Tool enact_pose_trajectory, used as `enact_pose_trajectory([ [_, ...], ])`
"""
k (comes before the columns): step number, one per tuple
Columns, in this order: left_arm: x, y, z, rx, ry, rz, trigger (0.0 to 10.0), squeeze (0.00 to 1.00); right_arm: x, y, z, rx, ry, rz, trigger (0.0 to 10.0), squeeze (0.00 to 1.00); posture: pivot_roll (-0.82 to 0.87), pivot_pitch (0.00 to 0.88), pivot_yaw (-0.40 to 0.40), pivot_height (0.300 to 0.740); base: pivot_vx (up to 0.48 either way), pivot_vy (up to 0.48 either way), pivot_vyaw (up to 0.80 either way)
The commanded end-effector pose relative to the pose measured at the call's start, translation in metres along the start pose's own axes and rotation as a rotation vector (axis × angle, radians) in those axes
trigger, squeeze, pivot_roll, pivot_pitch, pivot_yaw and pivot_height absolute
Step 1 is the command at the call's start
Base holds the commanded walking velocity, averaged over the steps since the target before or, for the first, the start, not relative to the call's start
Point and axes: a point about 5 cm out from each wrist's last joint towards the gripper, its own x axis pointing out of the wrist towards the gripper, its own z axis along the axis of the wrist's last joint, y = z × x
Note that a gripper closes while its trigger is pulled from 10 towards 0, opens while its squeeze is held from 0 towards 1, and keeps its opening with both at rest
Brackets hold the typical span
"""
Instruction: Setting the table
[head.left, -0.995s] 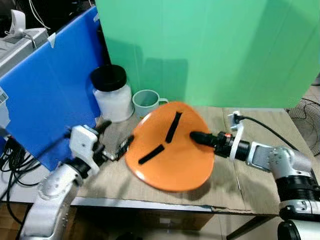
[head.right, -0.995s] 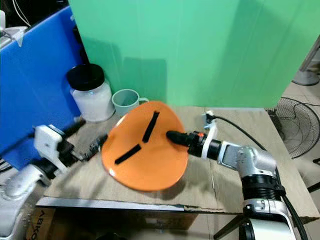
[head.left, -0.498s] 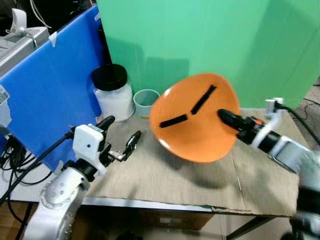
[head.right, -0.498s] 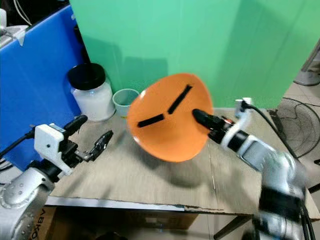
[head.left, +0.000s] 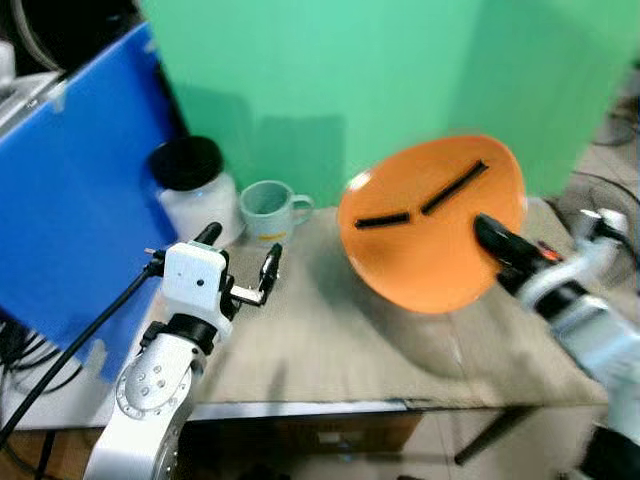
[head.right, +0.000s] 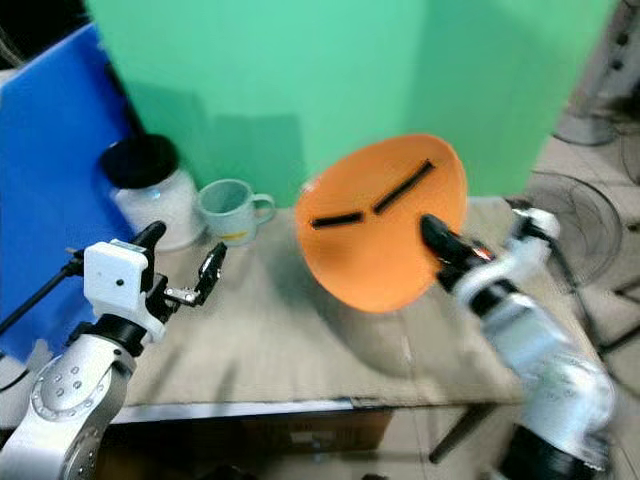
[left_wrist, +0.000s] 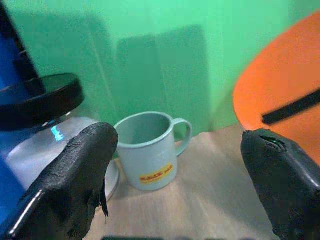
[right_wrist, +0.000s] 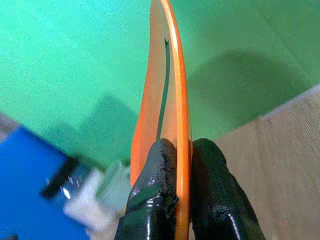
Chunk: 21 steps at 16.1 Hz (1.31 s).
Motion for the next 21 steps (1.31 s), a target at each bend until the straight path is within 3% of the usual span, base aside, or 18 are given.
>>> enact_pose_trajectory([
  [1, -0.001, 0.002, 0.004, 0.027, -0.005, 0.036, 10.0, 0.0, 0.005, 0.02, 0.014, -0.031, -0.076, 0.058, 10.0, 0.0, -0.1, 0.0, 0.09, 0.74, 0.0, 0.0, -0.8],
  [4, -0.004, 0.012, 0.009, 0.036, 0.01, 0.133, 10.0, 0.0, 0.005, 0.031, 0.014, -0.107, -0.064, 0.042, 10.0, 0.0, -0.08, 0.0, 0.07, 0.74, 0.0, 0.0, -0.8],
  [6, -0.01, 0.025, 0.008, 0.083, 0.026, 0.202, 10.0, 0.0, 0.01, 0.046, 0.011, -0.211, -0.052, 0.074, 10.0, 0.0, -0.08, 0.0, 0.058, 0.74, 0.0, 0.0, -0.8],
  [9, -0.011, 0.032, 0.008, 0.119, 0.038, 0.23, 10.0, 0.0, 0.011, 0.051, 0.014, -0.284, -0.086, 0.07, 10.0, 0.0, -0.07, 0.0, 0.052, 0.74, 0.0, 0.0, -0.8],
  [10, -0.013, 0.04, 0.008, 0.135, 0.045, 0.264, 10.0, 0.0, 0.009, 0.057, 0.015, -0.415, -0.094, 0.08, 10.0, 0.0, -0.08, 0.0, 0.048, 0.74, 0.0, 0.0, -0.8],
  [12, -0.014, 0.048, 0.009, 0.146, 0.05, 0.306, 10.0, 0.0, 0.006, 0.063, 0.015, -0.519, -0.089, 0.09, 10.0, 0.0, -0.08, 0.0, 0.033, 0.74, 0.0, 0.0, -0.8],
  [15, -0.009, 0.062, 0.015, 0.188, 0.014, 0.346, 10.0, 0.0, 0.004, 0.058, 0.019, -0.679, -0.122, 0.016, 10.0, 0.0, -0.07, 0.0, 0.021, 0.74, 0.0, 0.0, -0.8],
  [17, -0.004, 0.059, 0.02, 0.146, -0.012, 0.325, 10.0, 0.0, 0.003, 0.056, 0.024, -0.761, -0.181, -0.03, 10.0, 0.0, -0.07, 0.0, 0.024, 0.74, 0.0, 0.0, -0.8],
  [21, 0.004, 0.036, 0.023, 0.098, -0.025, 0.206, 10.0, 0.0, -0.001, 0.056, 0.028, -0.851, -0.269, -0.111, 10.0, 0.0, -0.08, 0.0, 0.031, 0.74, 0.0, 0.0, -0.8],
])
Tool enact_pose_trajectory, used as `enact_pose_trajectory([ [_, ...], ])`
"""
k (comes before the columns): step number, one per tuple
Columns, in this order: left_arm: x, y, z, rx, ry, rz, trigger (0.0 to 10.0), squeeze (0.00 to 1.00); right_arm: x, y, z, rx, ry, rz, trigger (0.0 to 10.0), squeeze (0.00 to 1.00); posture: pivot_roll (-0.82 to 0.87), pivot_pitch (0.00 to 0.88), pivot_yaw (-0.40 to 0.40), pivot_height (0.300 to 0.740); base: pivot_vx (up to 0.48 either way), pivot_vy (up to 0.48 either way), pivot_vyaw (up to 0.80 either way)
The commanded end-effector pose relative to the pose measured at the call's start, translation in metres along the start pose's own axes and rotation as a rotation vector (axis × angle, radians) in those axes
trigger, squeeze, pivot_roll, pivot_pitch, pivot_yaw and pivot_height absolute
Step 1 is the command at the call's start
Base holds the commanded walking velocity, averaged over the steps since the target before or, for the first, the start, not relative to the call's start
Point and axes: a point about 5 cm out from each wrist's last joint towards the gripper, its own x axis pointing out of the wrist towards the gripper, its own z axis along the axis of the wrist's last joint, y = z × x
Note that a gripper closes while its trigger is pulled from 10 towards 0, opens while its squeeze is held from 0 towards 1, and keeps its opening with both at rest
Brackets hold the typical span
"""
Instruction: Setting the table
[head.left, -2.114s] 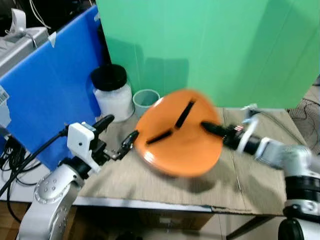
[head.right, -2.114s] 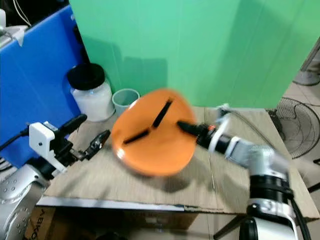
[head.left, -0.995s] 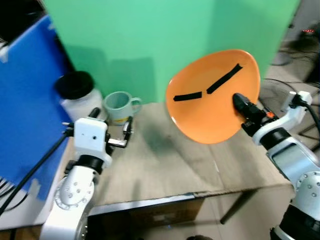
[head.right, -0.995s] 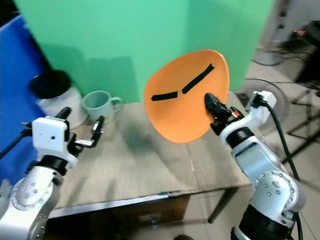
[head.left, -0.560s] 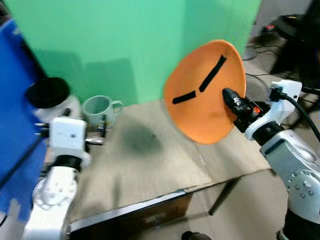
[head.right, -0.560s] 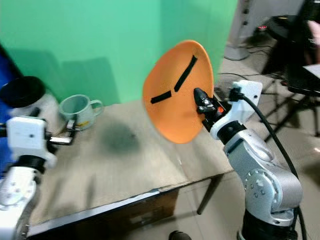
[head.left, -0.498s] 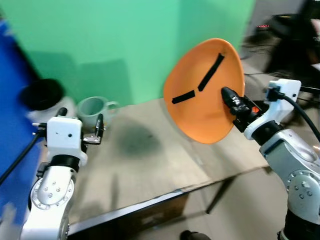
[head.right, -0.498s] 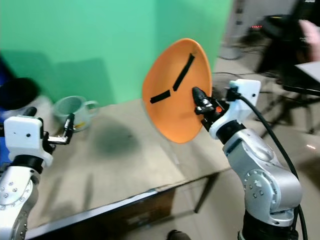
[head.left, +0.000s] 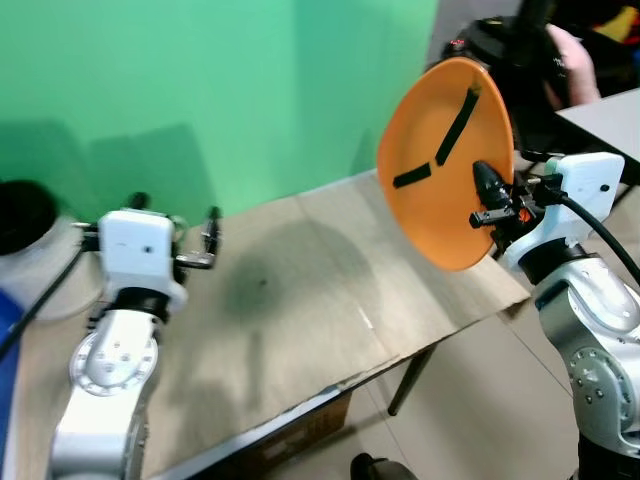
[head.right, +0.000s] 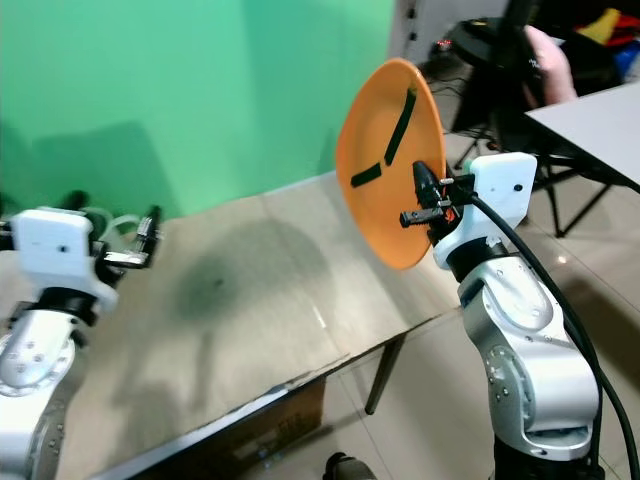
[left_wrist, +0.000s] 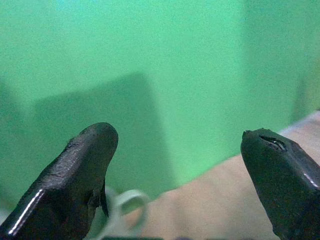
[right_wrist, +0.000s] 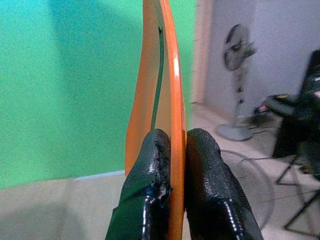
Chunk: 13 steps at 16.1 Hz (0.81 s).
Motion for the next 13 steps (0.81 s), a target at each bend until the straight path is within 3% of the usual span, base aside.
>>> enact_pose_trajectory([
  [1, 0.002, -0.007, 0.005, 0.01, -0.017, -0.035, 10.0, 0.0, -0.005, -0.005, 0.009, -0.08, -0.067, -0.076, 10.0, 0.0, -0.08, 0.0, 0.033, 0.74, 0.0, 0.0, -0.8],
  [4, 0.002, -0.009, 0.005, 0.007, -0.024, -0.034, 10.0, 0.0, -0.008, -0.01, 0.013, -0.14, -0.1, -0.149, 10.0, 0.0, -0.09, 0.0, 0.04, 0.74, 0.0, 0.0, -0.8],
  [6, 0.0, -0.009, 0.007, -0.032, -0.024, -0.026, 10.0, 0.0, -0.009, -0.016, 0.018, -0.233, -0.132, -0.188, 10.0, 0.0, -0.09, 0.0, 0.037, 0.74, 0.0, 0.0, -0.8],
  [8, -0.001, -0.011, 0.008, 0.0, -0.029, -0.026, 10.0, 0.0, -0.01, -0.022, 0.014, -0.279, -0.112, -0.241, 10.0, 0.0, -0.09, 0.0, 0.032, 0.74, 0.0, 0.0, -0.8],
  [13, -0.007, -0.015, 0.004, -0.014, -0.015, -0.04, 10.0, 0.0, -0.01, -0.027, 0.004, -0.303, -0.07, -0.285, 10.0, 0.0, -0.09, 0.0, 0.033, 0.74, 0.0, 0.0, -0.8],
])
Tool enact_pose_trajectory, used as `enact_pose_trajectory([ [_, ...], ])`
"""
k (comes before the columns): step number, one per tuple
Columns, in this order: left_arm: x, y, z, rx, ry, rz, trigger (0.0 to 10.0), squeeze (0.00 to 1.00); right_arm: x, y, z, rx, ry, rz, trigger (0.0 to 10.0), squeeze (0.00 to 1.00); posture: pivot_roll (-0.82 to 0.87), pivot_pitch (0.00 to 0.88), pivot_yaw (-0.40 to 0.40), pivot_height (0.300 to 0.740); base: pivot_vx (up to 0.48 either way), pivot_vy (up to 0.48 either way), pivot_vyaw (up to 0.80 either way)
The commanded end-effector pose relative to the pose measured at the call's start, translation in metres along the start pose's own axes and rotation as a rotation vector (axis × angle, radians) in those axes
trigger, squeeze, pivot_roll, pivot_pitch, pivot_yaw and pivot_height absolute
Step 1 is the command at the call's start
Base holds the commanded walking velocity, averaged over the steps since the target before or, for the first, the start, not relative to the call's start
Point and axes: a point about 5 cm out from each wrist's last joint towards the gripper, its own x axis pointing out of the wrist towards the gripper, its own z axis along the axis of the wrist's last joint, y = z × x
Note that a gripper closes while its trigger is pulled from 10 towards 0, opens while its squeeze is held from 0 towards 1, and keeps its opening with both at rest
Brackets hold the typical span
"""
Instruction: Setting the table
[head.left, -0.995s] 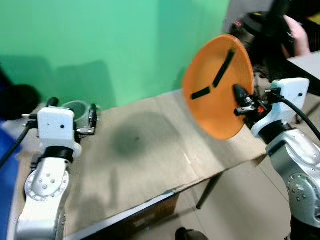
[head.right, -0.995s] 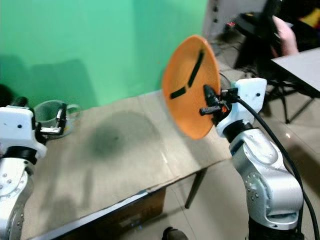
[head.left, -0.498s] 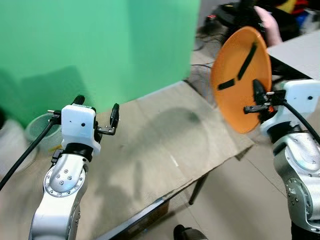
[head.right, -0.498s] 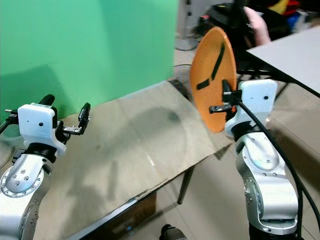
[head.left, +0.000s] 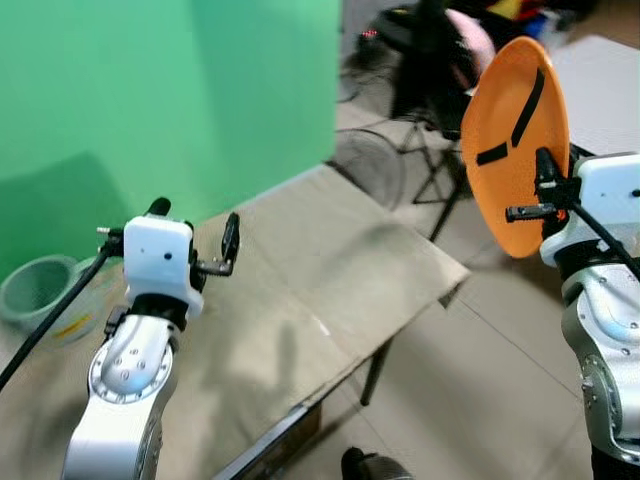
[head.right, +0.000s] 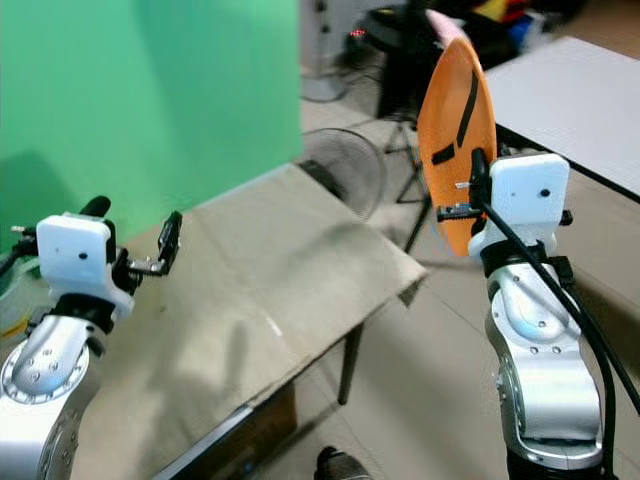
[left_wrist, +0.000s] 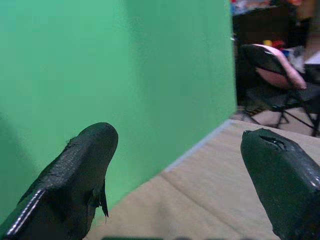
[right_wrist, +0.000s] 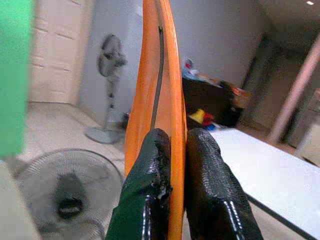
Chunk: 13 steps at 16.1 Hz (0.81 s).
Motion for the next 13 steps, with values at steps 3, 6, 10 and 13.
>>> enact_pose_trajectory([
  [3, -0.003, -0.005, -0.002, -0.02, 0.021, -0.024, 10.0, 0.0, -0.001, -0.001, -0.001, -0.007, -0.004, -0.025, 10.0, 0.0, -0.09, 0.0, 0.037, 0.74, 0.0, 0.0, -0.8],
  [6, -0.005, -0.004, -0.004, -0.039, 0.032, -0.005, 10.0, 0.0, -0.001, 0.002, -0.007, 0.019, 0.031, -0.02, 10.0, 0.0, -0.1, 0.0, 0.037, 0.74, 0.0, 0.0, -0.8],
  [10, -0.005, -0.002, -0.004, -0.015, 0.029, 0.011, 10.0, 0.0, -0.002, 0.004, -0.012, 0.02, 0.06, -0.008, 10.0, 0.0, -0.09, 0.0, 0.036, 0.74, 0.0, 0.0, -0.8],
  [13, -0.003, -0.003, -0.001, -0.041, -0.003, 0.007, 10.0, 0.0, -0.003, 0.005, -0.019, 0.017, 0.099, -0.002, 10.0, 0.0, -0.1, 0.0, 0.039, 0.74, 0.0, 0.0, -0.8],
])
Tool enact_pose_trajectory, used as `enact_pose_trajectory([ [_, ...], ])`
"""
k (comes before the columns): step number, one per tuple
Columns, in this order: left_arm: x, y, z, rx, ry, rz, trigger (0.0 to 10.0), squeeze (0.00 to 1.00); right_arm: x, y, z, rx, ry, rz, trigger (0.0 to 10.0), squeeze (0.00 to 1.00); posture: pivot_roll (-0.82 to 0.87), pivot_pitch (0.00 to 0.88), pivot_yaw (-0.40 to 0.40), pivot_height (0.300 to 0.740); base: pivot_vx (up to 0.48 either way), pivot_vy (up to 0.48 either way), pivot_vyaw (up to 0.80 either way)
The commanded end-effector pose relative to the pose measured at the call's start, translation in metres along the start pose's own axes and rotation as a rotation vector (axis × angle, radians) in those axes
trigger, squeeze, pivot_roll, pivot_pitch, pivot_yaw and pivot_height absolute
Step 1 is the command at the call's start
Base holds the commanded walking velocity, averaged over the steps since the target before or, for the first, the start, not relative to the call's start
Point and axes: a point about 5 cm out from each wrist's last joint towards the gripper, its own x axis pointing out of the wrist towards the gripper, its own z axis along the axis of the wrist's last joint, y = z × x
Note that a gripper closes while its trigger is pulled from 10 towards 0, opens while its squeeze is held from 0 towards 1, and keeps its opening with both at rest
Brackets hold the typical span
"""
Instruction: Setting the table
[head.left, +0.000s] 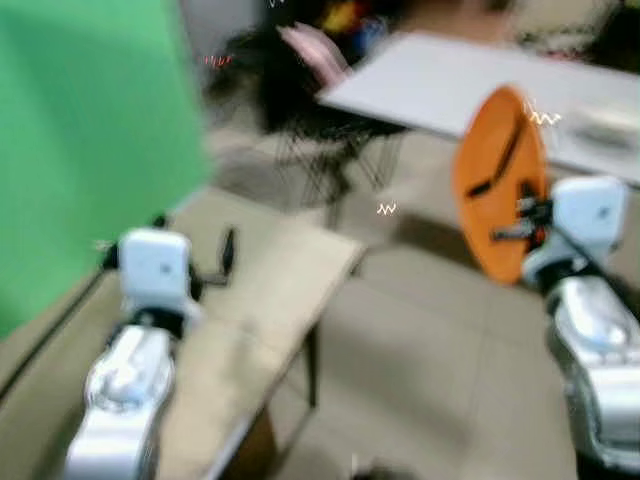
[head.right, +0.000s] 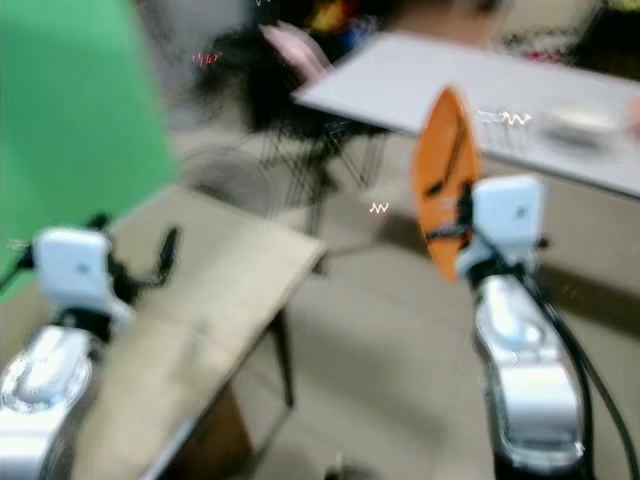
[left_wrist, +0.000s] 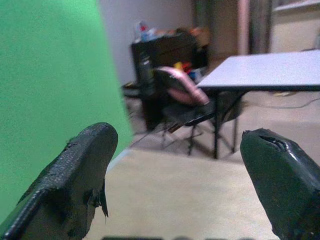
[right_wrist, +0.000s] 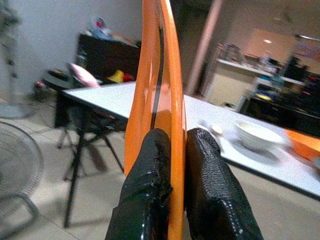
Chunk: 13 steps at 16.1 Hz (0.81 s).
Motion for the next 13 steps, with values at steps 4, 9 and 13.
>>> enact_pose_trajectory([
  [4, 0.002, -0.005, 0.003, -0.012, -0.018, -0.037, 10.0, 0.0, -0.001, -0.001, -0.001, 0.021, 0.018, 0.004, 10.0, 0.0, -0.1, 0.0, 0.047, 0.74, 0.275, 0.0, -0.4],
  [9, 0.003, -0.003, 0.002, -0.01, -0.011, -0.035, 10.0, 0.0, -0.001, 0.009, -0.007, 0.048, 0.055, 0.036, 10.0, 0.0, -0.09, 0.0, 0.047, 0.74, 0.425, 0.0, 0.0],
  [13, 0.004, -0.002, 0.002, -0.005, -0.01, -0.035, 10.0, 0.0, 0.007, 0.008, -0.005, 0.06, 0.053, 0.035, 10.0, 0.0, -0.09, 0.0, 0.044, 0.74, 0.451, 0.0, -0.23],
])
